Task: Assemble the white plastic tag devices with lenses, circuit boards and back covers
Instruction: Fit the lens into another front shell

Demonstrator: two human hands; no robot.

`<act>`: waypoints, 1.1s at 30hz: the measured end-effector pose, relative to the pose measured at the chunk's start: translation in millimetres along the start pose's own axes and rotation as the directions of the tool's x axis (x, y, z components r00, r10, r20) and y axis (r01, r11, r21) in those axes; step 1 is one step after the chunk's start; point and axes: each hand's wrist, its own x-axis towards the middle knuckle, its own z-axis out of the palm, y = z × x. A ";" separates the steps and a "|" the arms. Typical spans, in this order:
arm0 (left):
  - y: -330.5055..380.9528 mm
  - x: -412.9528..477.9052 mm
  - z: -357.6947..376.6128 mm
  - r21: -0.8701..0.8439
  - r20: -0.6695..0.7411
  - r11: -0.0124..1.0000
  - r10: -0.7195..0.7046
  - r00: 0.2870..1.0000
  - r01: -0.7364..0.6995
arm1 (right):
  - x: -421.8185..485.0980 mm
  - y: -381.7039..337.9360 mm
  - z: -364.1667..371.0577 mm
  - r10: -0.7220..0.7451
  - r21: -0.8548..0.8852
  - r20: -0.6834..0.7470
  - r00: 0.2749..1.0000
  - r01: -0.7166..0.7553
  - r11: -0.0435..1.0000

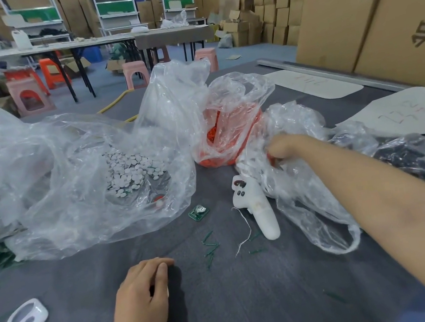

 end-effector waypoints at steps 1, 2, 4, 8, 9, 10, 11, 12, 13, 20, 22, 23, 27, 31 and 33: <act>0.0 0.2 -0.2 -0.002 -0.004 1.000 0.005 1.000 -0.005 | 0.1 0.6 -0.3 0.010 0.078 0.014 1.000 -0.011 0.997; -0.1 0.3 -0.3 -0.005 -0.005 1.000 0.008 1.000 -0.008 | 4.4 5.3 0.7 0.013 0.234 0.021 1.000 -0.018 0.972; -0.2 0.4 0.0 -0.006 -0.004 1.000 0.002 1.000 -0.002 | 5.2 11.7 -0.2 0.051 0.619 0.036 0.998 -0.063 0.783; 0.3 0.6 -0.3 -0.019 -0.002 1.000 -0.011 1.000 0.011 | 5.1 17.4 -0.2 0.056 0.759 0.050 0.997 -0.074 0.647; 0.4 0.5 -0.4 -0.022 -0.003 1.000 -0.014 1.000 0.014 | 5.3 16.0 0.5 0.073 0.723 0.043 0.996 -0.081 0.686; 0.3 0.1 -0.6 -0.025 -0.005 1.000 -0.014 1.000 0.014 | 8.4 14.9 1.0 0.114 0.676 0.011 0.993 -0.091 0.731; 0.3 -0.4 -0.8 -0.026 -0.008 1.000 -0.013 1.000 0.013 | 11.0 13.6 1.4 0.170 0.599 -0.066 0.983 -0.097 0.795; 0.4 -0.7 -1.1 -0.026 -0.009 1.000 -0.011 1.000 0.011 | 13.7 14.3 1.1 0.223 0.473 -0.168 0.960 -0.120 0.873; 0.4 -1.1 -1.0 -0.025 -0.010 1.000 -0.009 1.000 0.009 | 13.4 14.9 -0.3 0.255 0.328 -0.266 0.930 -0.162 0.931; -0.4 -0.1 -0.1 -0.041 -0.010 0.999 -0.017 1.000 0.017 | 2.4 40.0 -33.4 0.107 -0.299 -0.374 0.921 -0.229 0.926; 0.1 0.2 -0.1 -0.044 -0.009 0.999 -0.017 1.000 0.016 | -3.2 51.8 -45.5 0.093 -0.490 -0.382 0.919 -0.287 0.824; 0.0 0.1 -0.4 -0.044 -0.009 0.999 -0.016 1.000 0.015 | -5.3 56.0 -49.6 0.105 -0.562 -0.367 0.924 -0.310 0.767; 0.6 0.4 -1.3 -0.042 -0.007 0.999 -0.017 1.000 0.017 | -4.3 62.7 -50.9 0.028 -0.641 -0.374 0.927 -0.280 0.715; 0.2 0.7 -1.7 -0.042 -0.001 0.999 -0.022 1.000 0.022 | -0.6 47.8 -40.6 -0.091 -0.491 -0.410 0.907 -0.136 0.861; 0.4 0.7 -2.1 -0.042 -0.002 0.999 -0.021 1.000 0.021 | 4.2 38.6 -38.9 0.017 -0.154 -0.375 0.927 -0.081 0.985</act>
